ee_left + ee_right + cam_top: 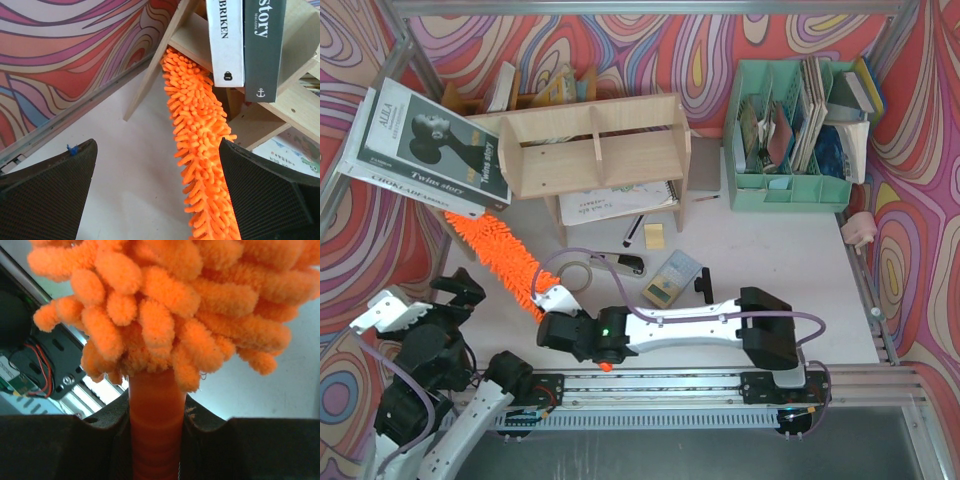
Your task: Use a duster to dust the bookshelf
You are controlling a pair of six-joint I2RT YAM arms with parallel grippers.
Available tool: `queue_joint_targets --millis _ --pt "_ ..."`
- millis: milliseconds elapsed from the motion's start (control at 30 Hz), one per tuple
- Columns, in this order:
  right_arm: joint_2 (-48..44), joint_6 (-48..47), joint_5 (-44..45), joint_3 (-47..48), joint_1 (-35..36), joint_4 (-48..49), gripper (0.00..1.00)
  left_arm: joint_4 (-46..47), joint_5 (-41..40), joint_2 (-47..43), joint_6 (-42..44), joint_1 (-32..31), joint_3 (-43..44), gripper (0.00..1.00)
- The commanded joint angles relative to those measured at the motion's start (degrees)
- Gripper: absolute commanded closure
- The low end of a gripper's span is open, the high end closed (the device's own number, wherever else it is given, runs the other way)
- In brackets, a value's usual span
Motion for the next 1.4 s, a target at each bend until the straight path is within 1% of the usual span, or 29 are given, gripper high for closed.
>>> queue_joint_targets --millis 0,67,133,233,400,533,633,767,900,1000,1167,1367 --pt "3.68 -4.76 -1.35 5.66 -0.58 3.62 1.00 -3.26 -4.65 -0.58 -1.98 0.26 1.49 0.02" --pt "4.43 -4.62 -1.68 6.13 -1.03 3.57 1.00 -3.94 -5.56 -0.79 -2.64 0.26 1.63 0.02" --pt "3.69 -3.14 -0.88 4.24 -2.01 3.56 1.00 -4.10 -5.85 -0.97 -2.89 0.27 1.59 0.02" --pt "-1.14 0.14 0.33 -1.27 -3.56 5.06 1.00 -3.93 -5.79 -0.95 -2.90 0.28 1.46 0.02" --pt "-8.57 4.62 5.98 -8.40 -3.72 5.64 1.00 -3.76 -5.60 -0.50 -2.90 0.42 1.46 0.02" --pt "-13.62 6.02 5.89 -12.96 -3.72 9.42 1.00 -3.52 -5.42 -0.50 -2.73 0.43 1.32 0.02" --pt "-13.36 4.81 3.80 -12.29 -3.68 10.23 1.00 -3.40 -5.29 -0.45 -2.73 0.51 1.20 0.02" --pt "-9.67 1.18 1.61 -7.37 -2.30 10.08 1.00 -3.31 -5.19 -0.28 -2.68 0.61 1.20 0.02" --pt "-4.82 -2.08 1.24 -1.96 -0.34 8.42 1.00 -3.26 -4.98 -0.23 -2.64 0.70 1.19 0.02" --pt "-3.95 -3.10 1.38 -0.40 0.37 7.94 1.00 -3.15 -4.90 -0.23 -2.64 0.70 1.11 0.02" --pt "-6.98 0.28 5.19 -3.96 0.35 7.11 1.00 -3.12 -4.86 -0.31 -2.64 0.69 1.06 0.02" --pt "-12.19 9.58 10.19 -8.94 -0.35 1.54 1.00 -2.95 -4.48 -0.34 -2.55 0.70 1.02 0.02"
